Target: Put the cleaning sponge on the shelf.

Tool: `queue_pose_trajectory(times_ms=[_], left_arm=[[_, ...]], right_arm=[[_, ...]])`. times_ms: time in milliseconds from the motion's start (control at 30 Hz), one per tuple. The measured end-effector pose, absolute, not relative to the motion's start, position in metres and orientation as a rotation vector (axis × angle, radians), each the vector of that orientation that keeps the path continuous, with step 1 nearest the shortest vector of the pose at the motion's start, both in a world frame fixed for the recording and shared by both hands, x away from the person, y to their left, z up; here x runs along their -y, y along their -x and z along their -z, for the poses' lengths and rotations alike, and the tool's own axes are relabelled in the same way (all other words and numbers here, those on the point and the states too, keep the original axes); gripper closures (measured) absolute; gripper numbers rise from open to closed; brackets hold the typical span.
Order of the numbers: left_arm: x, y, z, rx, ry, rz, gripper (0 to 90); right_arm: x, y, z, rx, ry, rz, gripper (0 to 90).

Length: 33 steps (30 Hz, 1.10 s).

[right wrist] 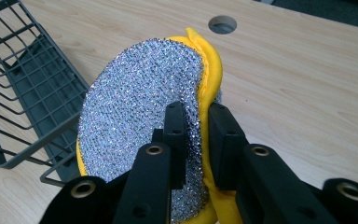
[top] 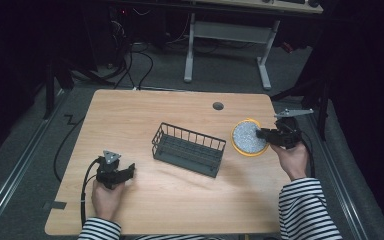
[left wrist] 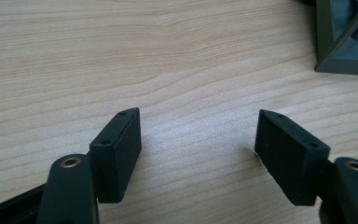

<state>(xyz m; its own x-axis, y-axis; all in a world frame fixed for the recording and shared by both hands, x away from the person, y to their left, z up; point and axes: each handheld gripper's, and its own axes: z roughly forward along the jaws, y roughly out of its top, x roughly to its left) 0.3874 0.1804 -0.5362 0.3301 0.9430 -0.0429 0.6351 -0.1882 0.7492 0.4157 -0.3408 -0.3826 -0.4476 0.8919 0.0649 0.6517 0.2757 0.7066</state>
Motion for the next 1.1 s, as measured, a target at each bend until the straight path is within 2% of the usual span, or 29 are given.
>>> queue_pose_trajectory(times_ms=[733,1100], left_arm=[[-0.181,-0.387,0.536,-1.389,-1.912,-0.572,32.1],[-0.181,-0.387,0.536,-1.388,-1.912,-0.571,32.1]], right_arm=[[0.302,-0.422,0.358,-2.262,-1.286,-1.009,79.3],[0.268,-0.430,0.354,-2.317,-1.216,-1.012,79.1]])
